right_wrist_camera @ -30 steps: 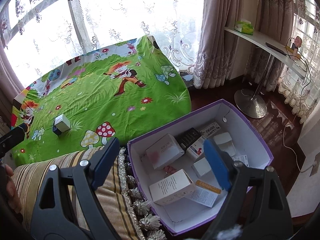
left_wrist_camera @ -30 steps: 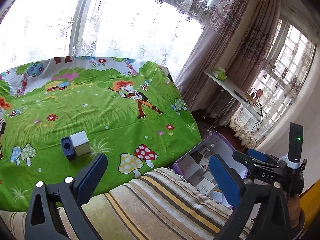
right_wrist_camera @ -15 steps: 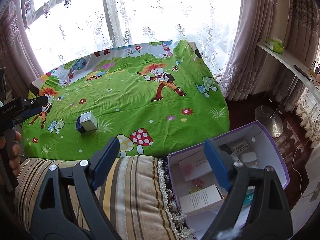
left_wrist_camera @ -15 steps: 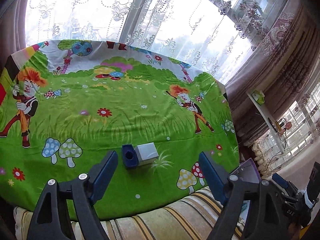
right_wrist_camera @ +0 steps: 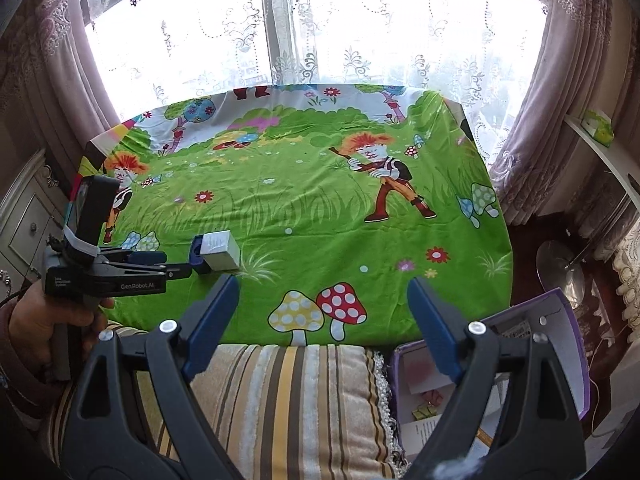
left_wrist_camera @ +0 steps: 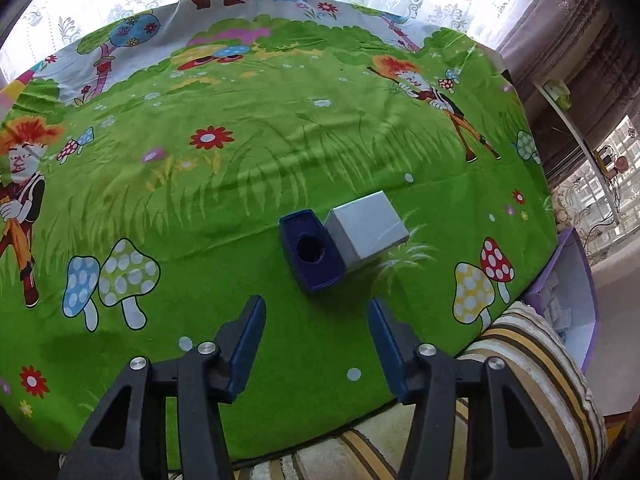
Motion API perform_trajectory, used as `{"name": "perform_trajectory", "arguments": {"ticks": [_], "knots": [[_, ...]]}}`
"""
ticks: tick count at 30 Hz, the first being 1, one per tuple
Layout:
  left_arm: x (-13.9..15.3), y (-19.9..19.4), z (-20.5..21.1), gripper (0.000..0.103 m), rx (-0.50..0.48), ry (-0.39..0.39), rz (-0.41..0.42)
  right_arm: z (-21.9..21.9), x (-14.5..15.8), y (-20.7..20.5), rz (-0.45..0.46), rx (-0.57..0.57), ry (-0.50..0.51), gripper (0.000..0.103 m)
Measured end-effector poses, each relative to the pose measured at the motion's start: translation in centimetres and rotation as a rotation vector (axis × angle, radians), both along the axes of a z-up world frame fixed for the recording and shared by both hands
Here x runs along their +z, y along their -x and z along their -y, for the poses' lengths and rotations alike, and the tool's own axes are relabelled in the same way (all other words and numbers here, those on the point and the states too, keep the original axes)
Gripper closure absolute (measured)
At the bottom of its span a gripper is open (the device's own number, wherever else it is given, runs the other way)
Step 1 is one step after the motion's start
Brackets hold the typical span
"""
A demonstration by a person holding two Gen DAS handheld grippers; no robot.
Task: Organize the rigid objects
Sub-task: 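Grasp the blue holder with the left tool while the right tool grasps the white cube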
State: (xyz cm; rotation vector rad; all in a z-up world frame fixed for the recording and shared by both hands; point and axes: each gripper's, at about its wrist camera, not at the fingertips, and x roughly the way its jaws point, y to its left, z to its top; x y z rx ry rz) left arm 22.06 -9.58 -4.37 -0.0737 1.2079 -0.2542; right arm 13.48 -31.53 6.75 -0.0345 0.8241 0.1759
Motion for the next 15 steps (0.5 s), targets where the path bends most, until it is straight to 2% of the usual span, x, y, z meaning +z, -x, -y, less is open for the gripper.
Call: {"name": "perform_trajectory", "arguments": {"ticks": [3, 9, 15], "knots": [[-1.2, -0.7, 0.2, 0.052, -0.01, -0.007, -0.03, -1.2, -0.4, -0.7, -0.011, 0.025, 0.004, 0.015], [-1.9, -2.2, -0.1, 0.055, 0.004, -0.06, -0.015, -3.2, -1.8, -2.3, -0.052, 0.067, 0.018, 0.015], [-2.0, -3.1, -1.3, 0.055, 0.025, -0.025, -0.008, -4.8, -3.2, -3.7, -0.09, 0.095, 0.019, 0.015]]}}
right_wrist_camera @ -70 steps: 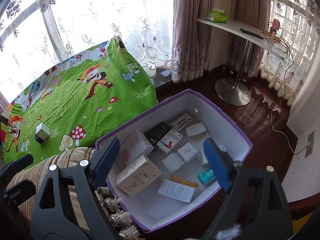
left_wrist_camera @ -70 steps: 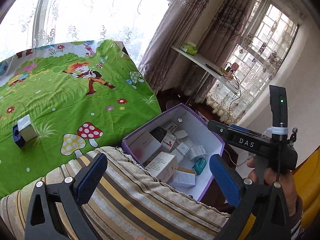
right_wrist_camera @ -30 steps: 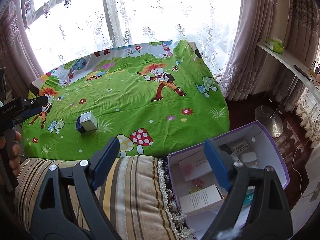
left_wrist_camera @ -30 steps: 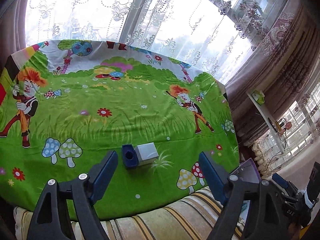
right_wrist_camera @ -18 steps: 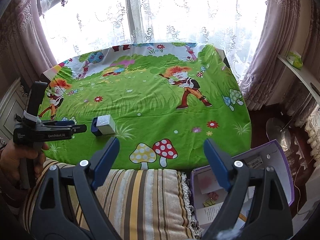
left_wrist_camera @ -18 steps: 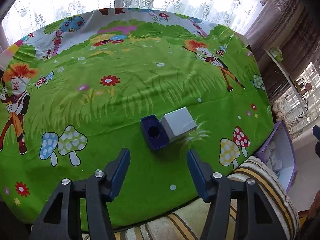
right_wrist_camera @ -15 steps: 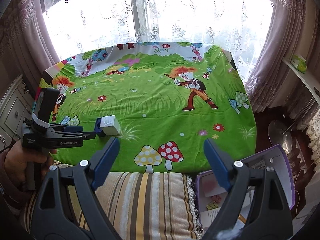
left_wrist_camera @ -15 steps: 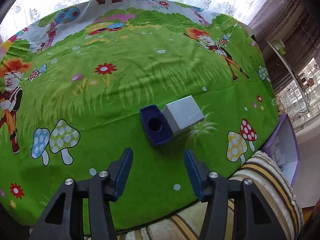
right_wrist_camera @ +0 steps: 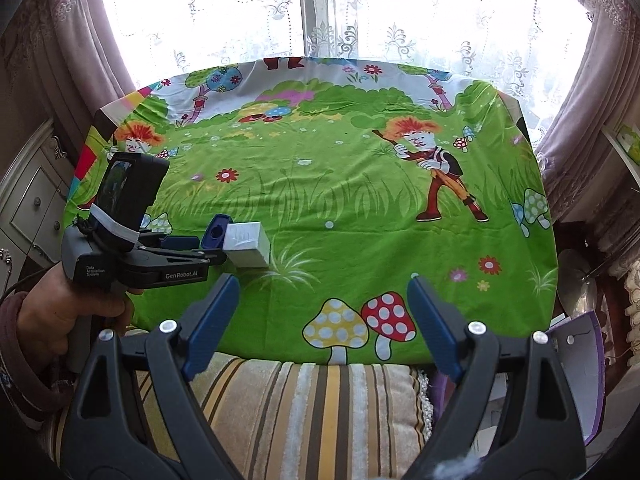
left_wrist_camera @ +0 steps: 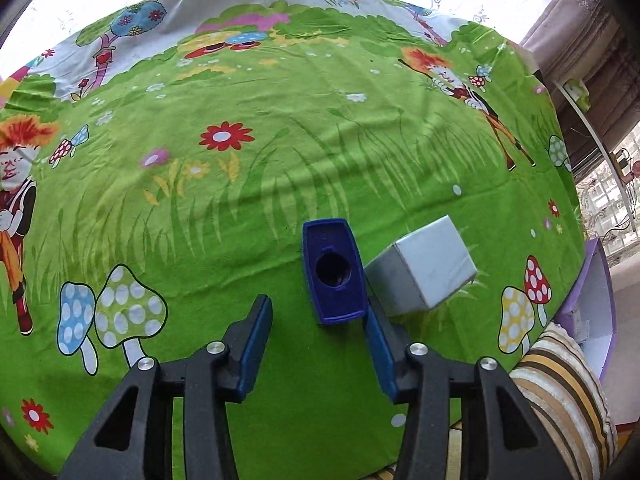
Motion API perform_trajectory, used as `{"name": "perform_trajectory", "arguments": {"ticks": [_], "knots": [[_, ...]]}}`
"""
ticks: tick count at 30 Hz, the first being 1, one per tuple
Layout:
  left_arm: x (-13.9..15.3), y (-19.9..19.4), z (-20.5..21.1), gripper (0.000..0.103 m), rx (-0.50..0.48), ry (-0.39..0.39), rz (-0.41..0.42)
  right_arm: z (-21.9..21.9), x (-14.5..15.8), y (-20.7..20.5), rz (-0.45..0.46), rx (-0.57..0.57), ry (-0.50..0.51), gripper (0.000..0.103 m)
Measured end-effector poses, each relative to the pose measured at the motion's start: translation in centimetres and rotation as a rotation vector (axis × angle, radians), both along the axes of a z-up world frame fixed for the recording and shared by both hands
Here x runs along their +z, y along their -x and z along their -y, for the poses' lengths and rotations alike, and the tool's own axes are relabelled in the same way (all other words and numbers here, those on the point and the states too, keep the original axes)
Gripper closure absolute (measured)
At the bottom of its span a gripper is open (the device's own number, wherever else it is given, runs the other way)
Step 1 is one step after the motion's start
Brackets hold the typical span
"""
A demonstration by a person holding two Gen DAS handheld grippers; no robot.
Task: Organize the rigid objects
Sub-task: 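Grasp the blue holder with the left tool while the right tool grasps the white cube, then carry the blue holder and white cube into the purple box and open both tools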
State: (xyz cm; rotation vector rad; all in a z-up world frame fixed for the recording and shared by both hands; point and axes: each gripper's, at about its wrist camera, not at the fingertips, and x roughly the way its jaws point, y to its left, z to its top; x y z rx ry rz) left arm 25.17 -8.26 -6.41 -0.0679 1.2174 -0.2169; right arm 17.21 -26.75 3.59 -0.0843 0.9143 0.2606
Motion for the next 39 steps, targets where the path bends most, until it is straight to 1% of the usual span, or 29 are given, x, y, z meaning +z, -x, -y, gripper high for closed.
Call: {"name": "perform_trajectory", "arguments": {"ticks": [6, 7, 9, 12, 20, 24, 28, 30, 33, 35, 36, 38, 39], "knots": [[0.0, -1.2, -0.3, 0.056, 0.014, 0.011, 0.024, -2.0, -1.6, -1.3, -0.041, 0.035, 0.015, 0.015], [-0.1, -1.4, -0.3, 0.058, 0.013, 0.012, 0.026, -2.4, -1.9, -1.4, -0.047, 0.043, 0.019, 0.015], [-0.2, -1.7, -0.6, 0.073, 0.021, 0.014, 0.033, -3.2, -2.5, -1.7, -0.06, 0.057, 0.03, 0.015], [-0.1, -1.8, -1.1, 0.074, 0.037, 0.038, 0.045, -4.2, -3.2, -2.3, -0.082, 0.073, 0.036, 0.015], [0.9, -1.0, -4.1, 0.076, 0.151, 0.117, 0.092, -7.3, -5.9, -4.5, -0.138, 0.108, 0.047, 0.015], [1.8, -0.3, -5.3, 0.076, 0.2, 0.121, 0.14, -8.7, -6.9, -5.5, -0.139, 0.114, 0.066, 0.015], [2.2, 0.2, -6.1, 0.076, 0.228, 0.139, 0.165, -9.8, -7.9, -6.5, -0.148, 0.118, 0.095, 0.015], [2.2, 0.2, -6.1, 0.076, 0.229, 0.145, 0.171, -10.1, -8.3, -6.9, -0.148, 0.117, 0.108, 0.018], [2.2, 0.5, -6.0, 0.076, 0.226, 0.158, 0.173, -10.4, -8.9, -7.5, -0.158, 0.115, 0.119, 0.026], [2.4, 0.6, -5.9, 0.076, 0.226, 0.161, 0.179, -10.5, -9.4, -7.9, -0.167, 0.112, 0.126, 0.036], [2.4, 0.7, -5.9, 0.076, 0.224, 0.162, 0.183, -10.6, -9.7, -8.1, -0.174, 0.11, 0.128, 0.039], [2.6, 0.8, -5.8, 0.076, 0.225, 0.164, 0.189, -10.5, -10.0, -8.4, -0.181, 0.109, 0.123, 0.053], [2.6, 0.8, -5.7, 0.076, 0.223, 0.166, 0.192, -10.4, -10.1, -8.4, -0.183, 0.107, 0.119, 0.057]]}}
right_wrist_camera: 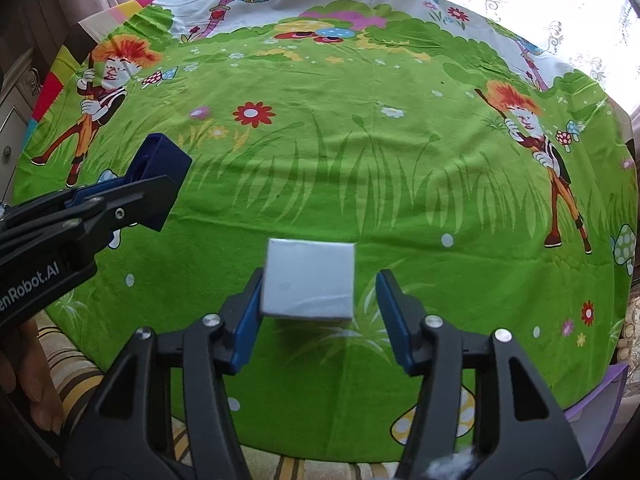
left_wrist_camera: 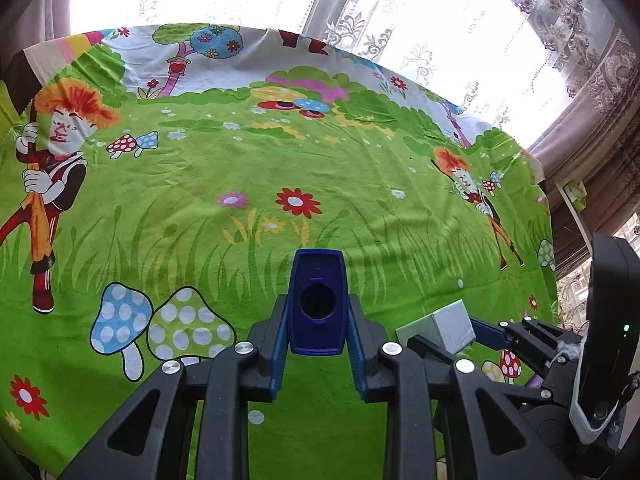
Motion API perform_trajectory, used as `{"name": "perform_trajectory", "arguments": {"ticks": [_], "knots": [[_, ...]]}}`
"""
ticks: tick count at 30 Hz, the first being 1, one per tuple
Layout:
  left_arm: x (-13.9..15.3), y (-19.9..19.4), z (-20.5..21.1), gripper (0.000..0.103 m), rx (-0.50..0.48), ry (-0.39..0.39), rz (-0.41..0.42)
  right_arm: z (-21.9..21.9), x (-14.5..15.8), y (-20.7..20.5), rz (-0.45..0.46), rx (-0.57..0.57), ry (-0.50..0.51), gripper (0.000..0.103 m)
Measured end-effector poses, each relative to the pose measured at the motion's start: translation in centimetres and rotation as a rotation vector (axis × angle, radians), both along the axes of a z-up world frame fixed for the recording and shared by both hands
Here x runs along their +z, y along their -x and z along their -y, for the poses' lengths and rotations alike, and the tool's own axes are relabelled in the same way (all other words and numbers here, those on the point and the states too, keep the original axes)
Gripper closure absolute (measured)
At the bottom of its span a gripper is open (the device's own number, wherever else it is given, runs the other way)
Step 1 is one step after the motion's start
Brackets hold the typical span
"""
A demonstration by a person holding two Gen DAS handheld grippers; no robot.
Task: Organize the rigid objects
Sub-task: 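Carry the blue holder and white cube into the purple box and open both tools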
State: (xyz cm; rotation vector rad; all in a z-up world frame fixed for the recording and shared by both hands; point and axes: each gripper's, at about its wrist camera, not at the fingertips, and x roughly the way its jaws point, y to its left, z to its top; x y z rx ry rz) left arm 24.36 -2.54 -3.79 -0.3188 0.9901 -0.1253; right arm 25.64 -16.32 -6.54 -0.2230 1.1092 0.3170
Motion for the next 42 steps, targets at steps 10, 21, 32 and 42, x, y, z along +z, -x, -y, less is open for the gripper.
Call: {"name": "perform_trajectory", "arguments": {"ticks": [10, 21, 32, 42], "knots": [[1.7, 1.6, 2.1, 0.076, -0.041, -0.021, 0.044, 1.4, 1.4, 1.3, 0.053, -0.035, -0.027, 0.059], [4.7, 5.0, 5.9, 0.076, -0.112, -0.007, 0.084, 5.9, 4.2, 4.8, 0.107, -0.121, -0.074, 0.059], [6.9, 9.3, 10.1, 0.076, -0.18, 0.024, 0.107, 10.8, 7.1, 10.6, 0.177, -0.191, -0.108, 0.059], [8.0, 13.2, 15.6, 0.076, -0.288, 0.067, 0.108, 17.1, 8.6, 16.1, 0.207, -0.275, -0.129, 0.059]]}}
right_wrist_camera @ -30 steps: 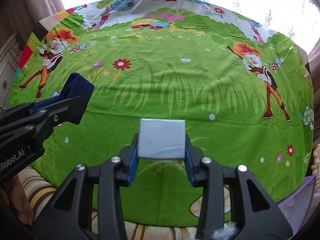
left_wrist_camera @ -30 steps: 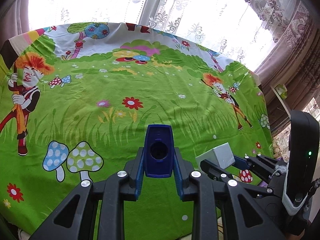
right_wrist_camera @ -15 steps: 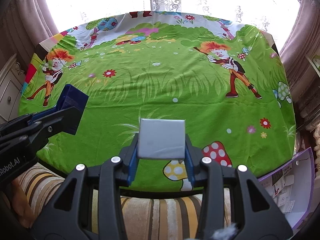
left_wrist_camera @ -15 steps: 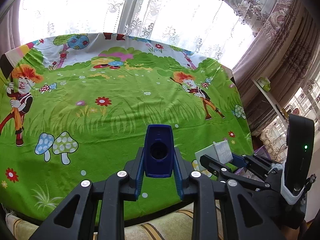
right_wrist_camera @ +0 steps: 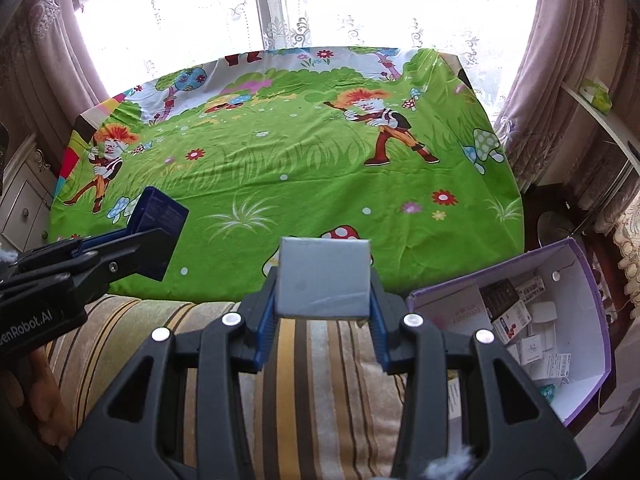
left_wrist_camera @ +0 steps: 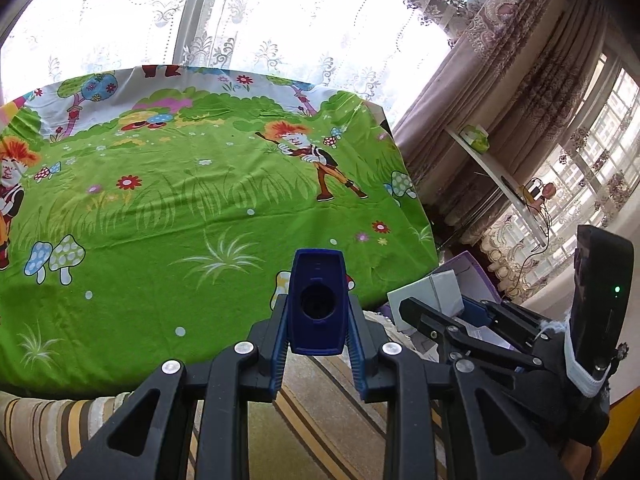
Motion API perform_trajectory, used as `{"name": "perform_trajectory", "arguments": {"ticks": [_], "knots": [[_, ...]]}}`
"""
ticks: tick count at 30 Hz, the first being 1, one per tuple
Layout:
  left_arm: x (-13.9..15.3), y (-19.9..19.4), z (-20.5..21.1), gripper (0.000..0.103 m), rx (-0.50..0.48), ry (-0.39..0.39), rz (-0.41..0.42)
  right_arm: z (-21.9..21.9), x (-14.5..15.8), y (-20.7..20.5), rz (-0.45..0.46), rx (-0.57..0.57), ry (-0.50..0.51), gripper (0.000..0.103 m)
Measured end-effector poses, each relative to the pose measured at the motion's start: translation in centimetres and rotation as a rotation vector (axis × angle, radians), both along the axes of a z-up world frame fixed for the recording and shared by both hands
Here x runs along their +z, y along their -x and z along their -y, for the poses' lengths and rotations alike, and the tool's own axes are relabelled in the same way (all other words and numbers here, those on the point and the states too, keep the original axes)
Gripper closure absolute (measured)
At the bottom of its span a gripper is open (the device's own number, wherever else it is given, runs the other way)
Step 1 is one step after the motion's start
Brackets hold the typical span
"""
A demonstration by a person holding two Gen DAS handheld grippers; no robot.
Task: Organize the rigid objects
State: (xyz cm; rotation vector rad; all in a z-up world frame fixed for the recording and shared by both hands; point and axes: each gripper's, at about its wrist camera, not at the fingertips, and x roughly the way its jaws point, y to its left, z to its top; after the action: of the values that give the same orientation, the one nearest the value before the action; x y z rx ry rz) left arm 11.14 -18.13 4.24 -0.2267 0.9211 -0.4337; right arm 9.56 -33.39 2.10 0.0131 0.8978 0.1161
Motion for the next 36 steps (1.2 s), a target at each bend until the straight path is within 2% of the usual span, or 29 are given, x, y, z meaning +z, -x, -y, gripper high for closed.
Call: {"name": "perform_trajectory", "arguments": {"ticks": [5, 14, 21, 25, 27, 29, 30, 32, 36], "knots": [[0.1, 1.6, 2.9, 0.076, -0.067, 0.035, -0.02, 3.6, 0.5, 2.5, 0.011, -0.066, -0.008, 0.059], [0.8, 3.3, 8.1, 0.075, -0.181, 0.022, -0.013, 9.9, 1.9, 6.1, 0.046, -0.219, 0.037, 0.059], [0.0, 4.1, 12.6, 0.075, -0.282, 0.002, -0.038, 12.9, 2.3, 7.5, 0.062, -0.333, 0.096, 0.059], [-0.5, 4.0, 14.5, 0.075, -0.312, 0.03, -0.071, 14.1, 2.2, 8.1, 0.06, -0.369, 0.111, 0.059], [-0.8, 3.9, 15.3, 0.072, -0.332, 0.048, -0.09, 14.6, 2.2, 8.2, 0.055, -0.387, 0.111, 0.059], [-1.1, 4.0, 16.0, 0.066, -0.347, 0.048, -0.102, 15.0, 2.2, 8.4, 0.055, -0.397, 0.104, 0.051], [-1.2, 4.1, 16.2, 0.06, -0.351, 0.046, -0.104, 15.1, 2.2, 8.6, 0.057, -0.402, 0.106, 0.047], [-1.3, 4.2, 16.2, 0.048, -0.35, 0.038, -0.106, 15.2, 2.3, 8.9, 0.065, -0.41, 0.117, 0.03], [-1.4, 4.6, 15.4, 0.041, -0.332, 0.06, -0.136, 15.0, 2.5, 9.2, 0.066, -0.42, 0.132, 0.025]]}}
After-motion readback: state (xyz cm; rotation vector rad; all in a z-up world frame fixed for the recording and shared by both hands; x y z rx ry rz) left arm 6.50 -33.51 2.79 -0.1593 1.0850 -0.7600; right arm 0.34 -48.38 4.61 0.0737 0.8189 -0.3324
